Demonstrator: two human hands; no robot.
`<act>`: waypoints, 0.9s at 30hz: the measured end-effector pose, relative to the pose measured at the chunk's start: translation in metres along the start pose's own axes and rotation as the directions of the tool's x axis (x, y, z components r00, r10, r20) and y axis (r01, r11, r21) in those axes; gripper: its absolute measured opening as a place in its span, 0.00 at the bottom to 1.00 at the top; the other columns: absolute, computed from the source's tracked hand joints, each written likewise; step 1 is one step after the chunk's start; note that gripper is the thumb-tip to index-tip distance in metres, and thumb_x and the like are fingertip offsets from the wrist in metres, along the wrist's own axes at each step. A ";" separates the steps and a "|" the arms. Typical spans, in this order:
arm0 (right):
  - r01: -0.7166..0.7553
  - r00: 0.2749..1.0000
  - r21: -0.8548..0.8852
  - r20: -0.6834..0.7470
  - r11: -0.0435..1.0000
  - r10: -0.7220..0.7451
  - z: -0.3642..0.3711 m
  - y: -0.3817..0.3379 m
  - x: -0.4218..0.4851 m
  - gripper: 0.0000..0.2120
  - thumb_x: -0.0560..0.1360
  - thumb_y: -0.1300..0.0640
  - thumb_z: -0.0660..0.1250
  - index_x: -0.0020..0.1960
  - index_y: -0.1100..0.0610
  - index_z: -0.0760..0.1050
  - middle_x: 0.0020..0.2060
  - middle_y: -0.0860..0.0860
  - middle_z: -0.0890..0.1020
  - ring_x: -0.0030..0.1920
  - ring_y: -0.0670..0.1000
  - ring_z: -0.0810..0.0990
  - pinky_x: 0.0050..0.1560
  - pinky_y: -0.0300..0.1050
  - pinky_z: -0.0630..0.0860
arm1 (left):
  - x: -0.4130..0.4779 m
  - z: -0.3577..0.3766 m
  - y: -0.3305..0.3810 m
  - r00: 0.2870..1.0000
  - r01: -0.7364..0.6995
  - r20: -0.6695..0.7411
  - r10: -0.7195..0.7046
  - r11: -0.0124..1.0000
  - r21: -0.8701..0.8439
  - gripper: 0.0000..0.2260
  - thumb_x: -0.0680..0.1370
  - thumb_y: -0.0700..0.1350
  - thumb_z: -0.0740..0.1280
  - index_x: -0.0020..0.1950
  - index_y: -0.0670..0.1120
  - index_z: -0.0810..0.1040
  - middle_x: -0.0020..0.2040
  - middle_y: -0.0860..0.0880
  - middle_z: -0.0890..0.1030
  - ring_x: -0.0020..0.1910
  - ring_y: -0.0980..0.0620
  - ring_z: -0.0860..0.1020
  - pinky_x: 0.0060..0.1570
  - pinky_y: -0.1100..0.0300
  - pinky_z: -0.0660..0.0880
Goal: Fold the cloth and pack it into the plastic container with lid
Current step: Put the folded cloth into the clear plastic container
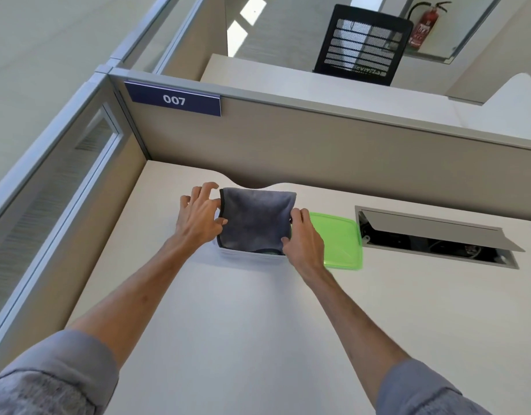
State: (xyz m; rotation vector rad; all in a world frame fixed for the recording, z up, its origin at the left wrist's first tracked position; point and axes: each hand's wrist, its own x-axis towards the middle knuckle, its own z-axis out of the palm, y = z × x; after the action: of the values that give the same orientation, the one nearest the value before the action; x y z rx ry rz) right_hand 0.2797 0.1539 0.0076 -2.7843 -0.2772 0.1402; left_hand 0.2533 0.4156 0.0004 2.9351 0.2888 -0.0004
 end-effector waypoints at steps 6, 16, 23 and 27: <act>-0.100 0.995 -0.058 -0.006 0.993 0.100 0.006 -0.001 0.004 0.44 0.65 0.61 0.84 0.72 0.54 0.63 0.66 0.55 0.70 0.64 0.64 0.77 0.51 0.57 0.74 | 0.001 0.000 0.005 0.999 0.009 0.034 -0.009 1.000 -0.016 0.18 0.79 0.52 0.78 0.65 0.45 0.86 0.83 0.49 0.66 0.78 0.43 0.68 0.72 0.43 0.70; 0.196 0.980 0.044 -0.026 0.980 -0.195 -0.028 -0.002 0.044 0.30 0.82 0.49 0.72 0.82 0.53 0.68 0.79 0.51 0.71 0.77 0.58 0.69 0.73 0.62 0.71 | 0.007 -0.028 0.014 0.969 -0.101 -0.247 0.022 0.945 -0.312 0.23 0.83 0.53 0.70 0.79 0.54 0.72 0.75 0.51 0.77 0.71 0.42 0.75 0.68 0.43 0.73; 0.373 0.900 -0.205 -0.158 0.905 -0.407 -0.005 -0.004 0.034 0.10 0.75 0.56 0.75 0.56 0.55 0.81 0.57 0.52 0.80 0.59 0.59 0.76 0.58 0.56 0.74 | 0.009 -0.009 0.023 0.930 -0.345 -0.132 0.342 0.939 0.003 0.12 0.83 0.48 0.69 0.66 0.50 0.83 0.63 0.49 0.85 0.66 0.43 0.78 0.64 0.47 0.73; 0.379 0.880 -0.316 -0.166 0.869 -0.445 0.019 0.002 0.033 0.09 0.71 0.63 0.77 0.49 0.55 0.83 0.53 0.52 0.77 0.54 0.59 0.75 0.51 0.53 0.72 | 0.000 0.011 0.021 0.898 -0.358 -0.223 0.380 0.924 0.134 0.08 0.77 0.40 0.75 0.54 0.48 0.86 0.56 0.48 0.82 0.53 0.41 0.78 0.49 0.48 0.73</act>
State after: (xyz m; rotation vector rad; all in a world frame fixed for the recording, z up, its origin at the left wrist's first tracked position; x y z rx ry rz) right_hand 0.3099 0.1648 -0.0131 -2.8901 -0.8863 -0.3586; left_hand 0.2573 0.3931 -0.0068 3.0286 -0.2494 0.4175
